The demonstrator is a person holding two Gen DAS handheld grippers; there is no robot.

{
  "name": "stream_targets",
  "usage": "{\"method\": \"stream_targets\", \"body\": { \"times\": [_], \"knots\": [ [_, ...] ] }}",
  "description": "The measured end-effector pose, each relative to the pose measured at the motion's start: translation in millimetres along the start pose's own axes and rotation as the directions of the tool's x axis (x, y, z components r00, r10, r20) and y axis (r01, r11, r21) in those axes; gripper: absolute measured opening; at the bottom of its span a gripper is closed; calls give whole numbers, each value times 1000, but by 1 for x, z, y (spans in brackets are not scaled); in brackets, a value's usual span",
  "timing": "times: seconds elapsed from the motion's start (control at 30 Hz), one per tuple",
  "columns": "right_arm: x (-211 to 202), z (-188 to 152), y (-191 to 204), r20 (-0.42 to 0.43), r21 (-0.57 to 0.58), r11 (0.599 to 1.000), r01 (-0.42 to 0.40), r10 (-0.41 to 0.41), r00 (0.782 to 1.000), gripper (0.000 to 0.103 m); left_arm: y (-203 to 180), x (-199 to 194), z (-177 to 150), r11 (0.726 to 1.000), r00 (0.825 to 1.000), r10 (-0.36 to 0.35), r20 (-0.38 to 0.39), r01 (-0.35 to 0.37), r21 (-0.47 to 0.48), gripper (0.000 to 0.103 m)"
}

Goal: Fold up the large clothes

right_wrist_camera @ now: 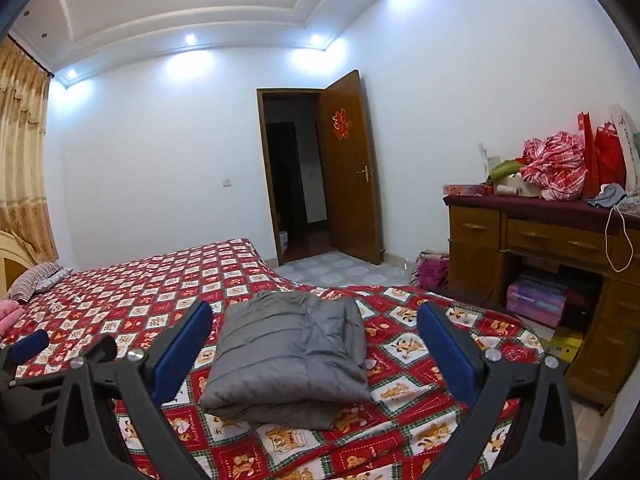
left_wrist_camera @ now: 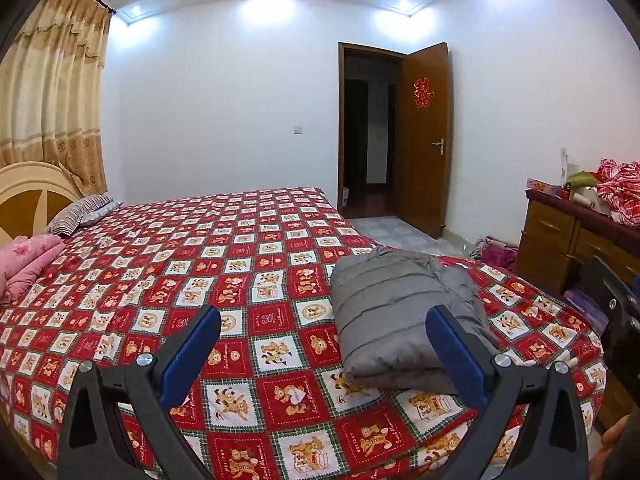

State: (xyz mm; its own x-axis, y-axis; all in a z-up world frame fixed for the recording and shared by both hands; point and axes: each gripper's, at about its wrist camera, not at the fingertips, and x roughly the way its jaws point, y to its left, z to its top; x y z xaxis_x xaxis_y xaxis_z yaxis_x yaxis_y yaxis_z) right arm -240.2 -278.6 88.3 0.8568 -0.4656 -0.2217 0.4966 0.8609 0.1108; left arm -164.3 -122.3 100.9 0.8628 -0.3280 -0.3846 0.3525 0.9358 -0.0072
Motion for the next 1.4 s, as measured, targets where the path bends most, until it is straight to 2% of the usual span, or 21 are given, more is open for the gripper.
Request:
{"method": "stream_targets", "body": {
  "times": [0.4,1.4],
  "knots": [
    [2,-4,11,-15,-39,999,-9,8,1000,103,1,1,-3,1000,1000,1,-4,-1,9,102],
    [3,-4,13,-16,-39,999,-5,4,1000,103,7,12,-7,1000,999,22,-27,-22,9,102]
  ]
}}
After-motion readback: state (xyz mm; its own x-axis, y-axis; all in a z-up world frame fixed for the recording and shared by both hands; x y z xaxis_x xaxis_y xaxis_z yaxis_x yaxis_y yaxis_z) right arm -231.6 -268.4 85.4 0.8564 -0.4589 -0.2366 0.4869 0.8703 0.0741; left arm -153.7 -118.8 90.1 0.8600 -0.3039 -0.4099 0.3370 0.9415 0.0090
